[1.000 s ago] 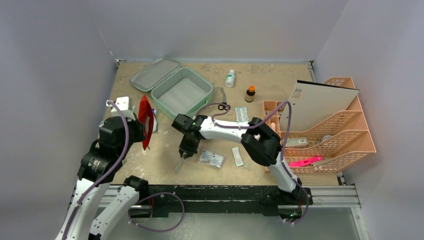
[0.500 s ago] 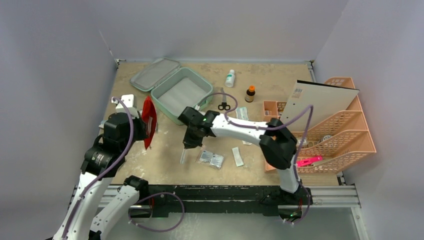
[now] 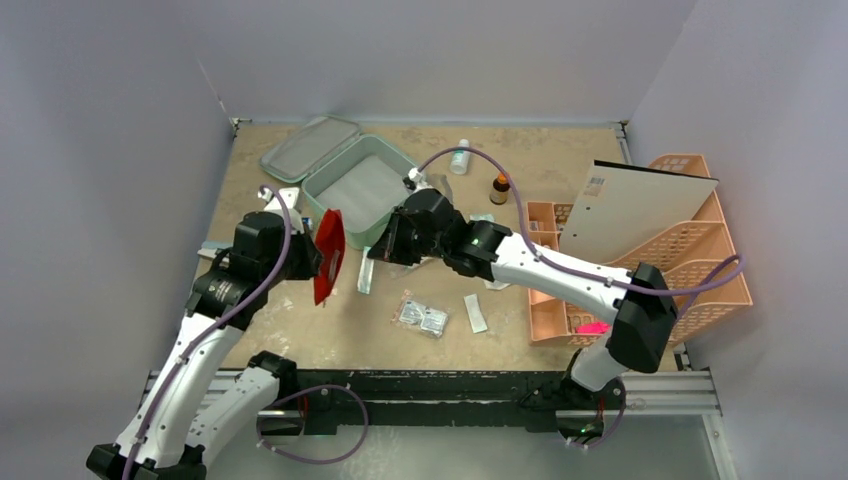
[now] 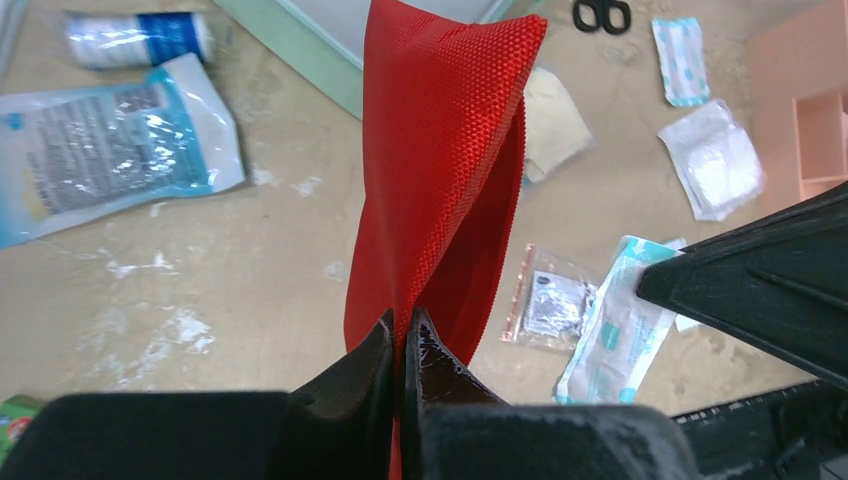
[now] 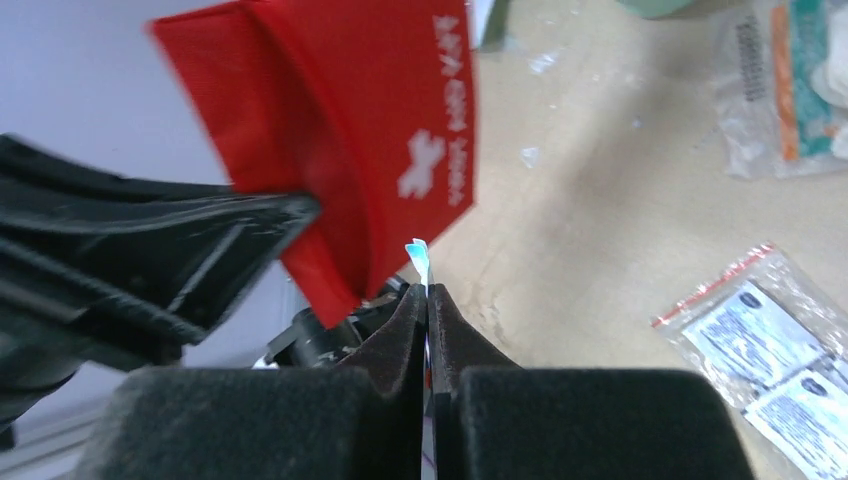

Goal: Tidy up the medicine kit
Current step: Place the medical item at the medicine pouch.

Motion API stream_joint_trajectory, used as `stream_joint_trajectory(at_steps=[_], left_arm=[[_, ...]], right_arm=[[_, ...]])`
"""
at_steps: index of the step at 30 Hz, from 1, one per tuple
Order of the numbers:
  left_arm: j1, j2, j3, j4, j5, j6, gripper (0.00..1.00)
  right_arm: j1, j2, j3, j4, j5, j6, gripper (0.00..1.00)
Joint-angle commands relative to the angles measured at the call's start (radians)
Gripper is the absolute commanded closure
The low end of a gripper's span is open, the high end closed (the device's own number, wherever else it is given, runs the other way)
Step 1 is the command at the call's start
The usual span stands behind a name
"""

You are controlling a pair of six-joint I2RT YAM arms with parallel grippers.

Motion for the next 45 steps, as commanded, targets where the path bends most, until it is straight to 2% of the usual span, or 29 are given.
stream_joint_trajectory(at_steps=[1,9,20,33,40,45], left_arm=[[-0.001,0.027,-0.020,0.077,0.137,-0.030,1.00],[-0.001,0.056,-0.038,0.095,0.205,-0.018,1.00],[-0.001,0.053,-0.049,0.110,0.249,-0.008,1.00],[-0.001,0.055,-0.055,0.119,0.279,-0.001,1.00],[0.000,0.065,-0.049,0.096,0.239,-0.007,1.00],[-0.001,0.064,-0.047,0.093,0.224,-0.008,1.00]], right_arm=[[0.004,-0.044,-0.032,0.201,-0.050,-0.046,1.00],[0.007,0.045,0.089,0.186,-0.086,-0.002,1.00],[0.007,0.150,0.215,-0.009,0.045,0.010,1.00],[0.007,0.198,0.280,-0.095,0.148,0.002,1.00],[0.007,0.189,0.265,-0.060,0.073,-0.015,0.77],[0.007,0.120,0.189,-0.005,0.025,-0.075,0.67]])
